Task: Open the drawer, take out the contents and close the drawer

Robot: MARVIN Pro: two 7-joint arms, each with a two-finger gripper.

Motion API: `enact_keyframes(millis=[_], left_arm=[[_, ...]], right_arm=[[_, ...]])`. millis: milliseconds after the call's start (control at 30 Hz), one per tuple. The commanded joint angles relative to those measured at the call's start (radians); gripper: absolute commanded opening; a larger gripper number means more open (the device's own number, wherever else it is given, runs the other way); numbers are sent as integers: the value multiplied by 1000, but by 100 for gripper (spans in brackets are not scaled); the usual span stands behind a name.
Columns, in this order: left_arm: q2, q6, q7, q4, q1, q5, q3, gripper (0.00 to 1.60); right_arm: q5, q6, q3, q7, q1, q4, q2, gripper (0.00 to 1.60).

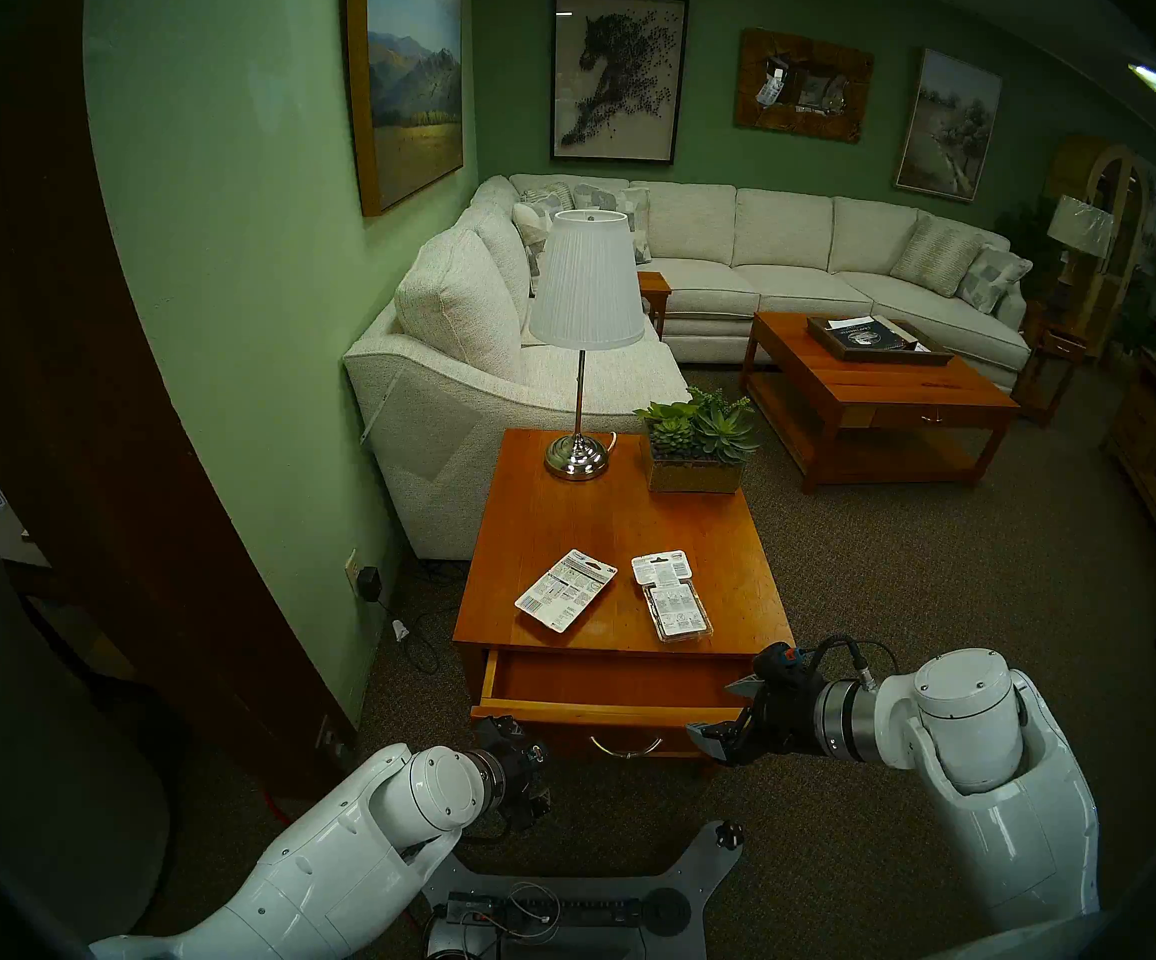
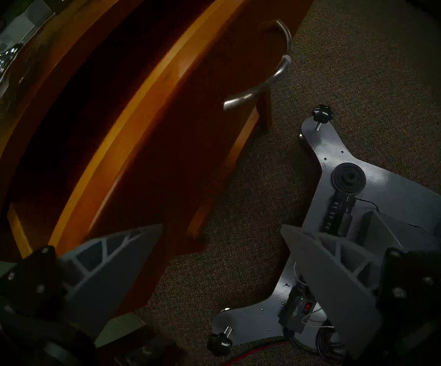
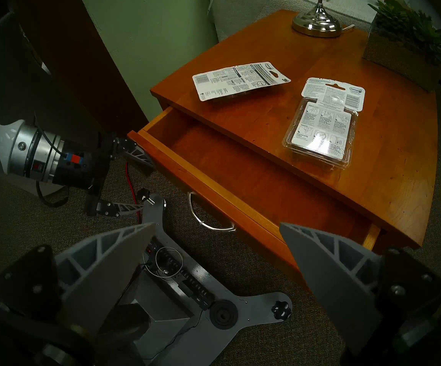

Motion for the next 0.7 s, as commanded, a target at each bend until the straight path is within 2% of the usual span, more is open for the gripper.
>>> enact_keyframes(millis=[0,667], left_arm=[[-51,-17,23,30,-101,-12,-30,160],[-139,-70,50,171,-219,-102,-114,160]], right_arm=[[2,-2,0,1,15,-25,0,160],[5,-2,0,-1,15,-25,1,160]])
